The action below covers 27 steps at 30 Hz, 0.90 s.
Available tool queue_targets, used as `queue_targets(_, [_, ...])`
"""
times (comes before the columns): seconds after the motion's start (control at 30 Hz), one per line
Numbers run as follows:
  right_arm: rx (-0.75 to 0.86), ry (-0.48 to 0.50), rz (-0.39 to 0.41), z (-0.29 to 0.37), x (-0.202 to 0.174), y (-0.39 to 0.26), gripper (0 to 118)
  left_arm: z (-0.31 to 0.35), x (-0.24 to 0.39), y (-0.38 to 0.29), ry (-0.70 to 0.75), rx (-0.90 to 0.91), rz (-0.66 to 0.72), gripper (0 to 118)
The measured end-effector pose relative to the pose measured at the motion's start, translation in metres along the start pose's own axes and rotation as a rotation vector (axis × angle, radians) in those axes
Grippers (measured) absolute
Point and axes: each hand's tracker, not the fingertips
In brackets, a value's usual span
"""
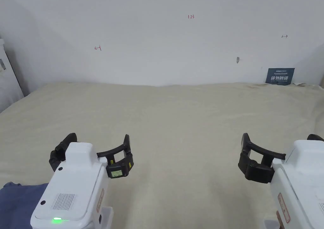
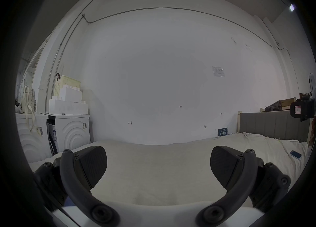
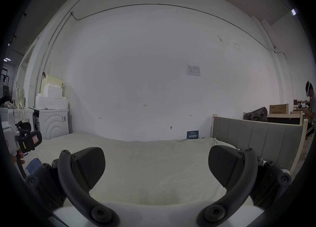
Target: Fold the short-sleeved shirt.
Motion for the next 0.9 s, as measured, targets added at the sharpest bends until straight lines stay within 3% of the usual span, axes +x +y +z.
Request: queue_targets(0.9, [0.003,0.007,0.008,-0.0011,-0.0027,0.0013,118,0.0019,0.001,-0.0032,0.001,-0.005,-0.002,118])
